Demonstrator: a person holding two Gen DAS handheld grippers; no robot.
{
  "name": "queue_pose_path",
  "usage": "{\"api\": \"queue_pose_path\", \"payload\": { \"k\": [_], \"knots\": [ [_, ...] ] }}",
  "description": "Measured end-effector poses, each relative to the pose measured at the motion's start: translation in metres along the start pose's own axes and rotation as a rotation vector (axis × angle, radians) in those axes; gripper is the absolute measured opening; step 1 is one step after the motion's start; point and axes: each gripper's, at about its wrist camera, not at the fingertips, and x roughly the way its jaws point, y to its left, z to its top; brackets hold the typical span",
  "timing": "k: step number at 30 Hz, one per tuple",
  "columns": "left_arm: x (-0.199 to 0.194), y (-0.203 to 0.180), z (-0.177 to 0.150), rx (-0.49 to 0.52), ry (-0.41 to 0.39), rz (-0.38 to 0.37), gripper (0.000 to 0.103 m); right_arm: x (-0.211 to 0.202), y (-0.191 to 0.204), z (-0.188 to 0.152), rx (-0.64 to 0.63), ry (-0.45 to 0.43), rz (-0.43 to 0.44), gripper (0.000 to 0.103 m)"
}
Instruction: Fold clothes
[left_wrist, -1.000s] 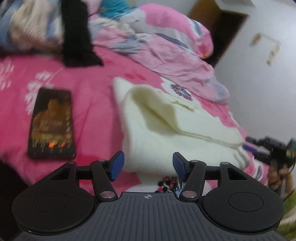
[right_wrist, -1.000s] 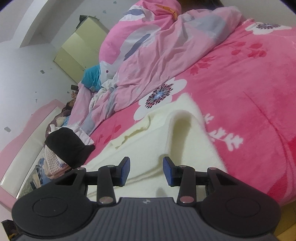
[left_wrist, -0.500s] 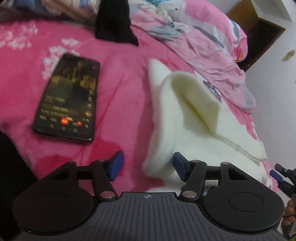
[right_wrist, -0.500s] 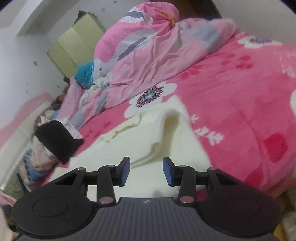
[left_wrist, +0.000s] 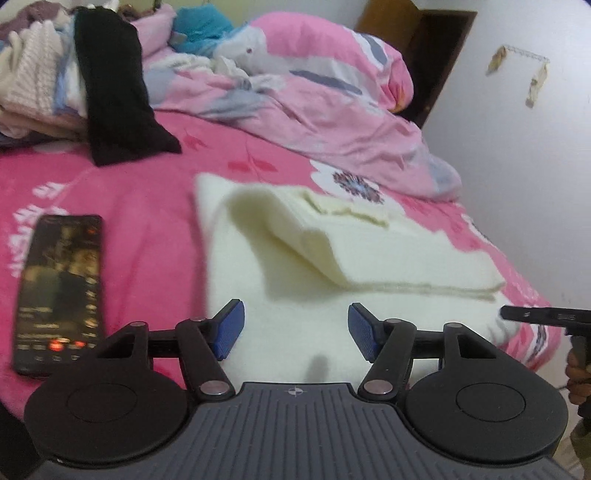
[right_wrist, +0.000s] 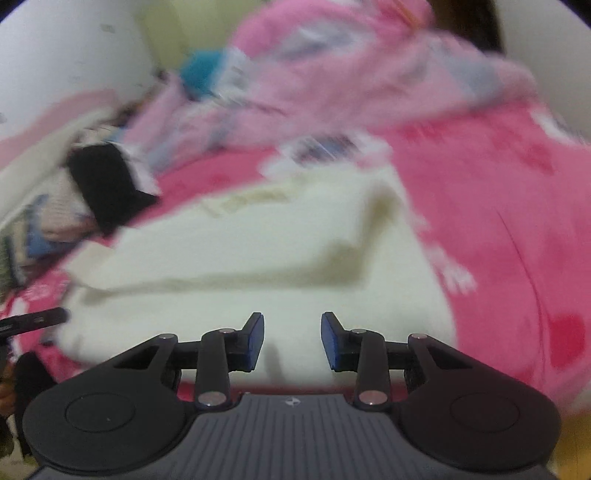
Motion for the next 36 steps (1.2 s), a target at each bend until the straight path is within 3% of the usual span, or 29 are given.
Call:
{"api": "queue_pose_path", "payload": {
  "k": [2, 7, 14, 23, 27, 30, 32, 33, 35, 36],
  "knots": [
    [-0.001, 0.001, 0.001, -0.015, 0.001, -0.008, 0.061, 0.006, -0.016, 0.0, 0.095, 0.037, 0.003, 0.034],
    [-0.012, 0.008, 0.01, -0.04, -0.044, -0.033, 0.068, -0.015, -0.031, 0.018, 0.191, -0.067, 0.096, 0.038],
    [0.0, 0.023, 0.024, -0.171, -0.044, -0.091, 0.073, -0.004, -0.061, 0.041, 0.356, -0.08, 0.178, 0.043],
    [0.022, 0.015, 0.039, -0.169, -0.022, -0.122, 0.074, 0.016, -0.069, 0.057, 0.411, -0.07, 0.203, 0.047],
    [0.034, 0.009, 0.043, -0.115, 0.002, -0.081, 0.073, 0.026, -0.069, 0.058, 0.415, -0.047, 0.208, 0.047],
    [0.041, 0.003, 0.045, -0.067, 0.01, -0.049, 0.068, 0.033, -0.066, 0.06, 0.385, -0.032, 0.198, 0.047],
    [0.045, 0.003, 0.046, -0.067, 0.017, -0.053, 0.054, 0.036, -0.062, 0.062, 0.351, -0.027, 0.187, 0.043],
    [0.047, 0.003, 0.047, -0.069, 0.021, -0.056, 0.052, 0.038, -0.06, 0.062, 0.336, -0.027, 0.182, 0.04],
    [0.049, 0.004, 0.048, -0.07, 0.015, -0.039, 0.035, 0.039, -0.056, 0.063, 0.31, -0.03, 0.181, 0.02],
    [0.05, 0.004, 0.049, -0.07, 0.012, -0.029, 0.029, 0.039, -0.054, 0.063, 0.296, -0.034, 0.18, 0.015]
  ]
}}
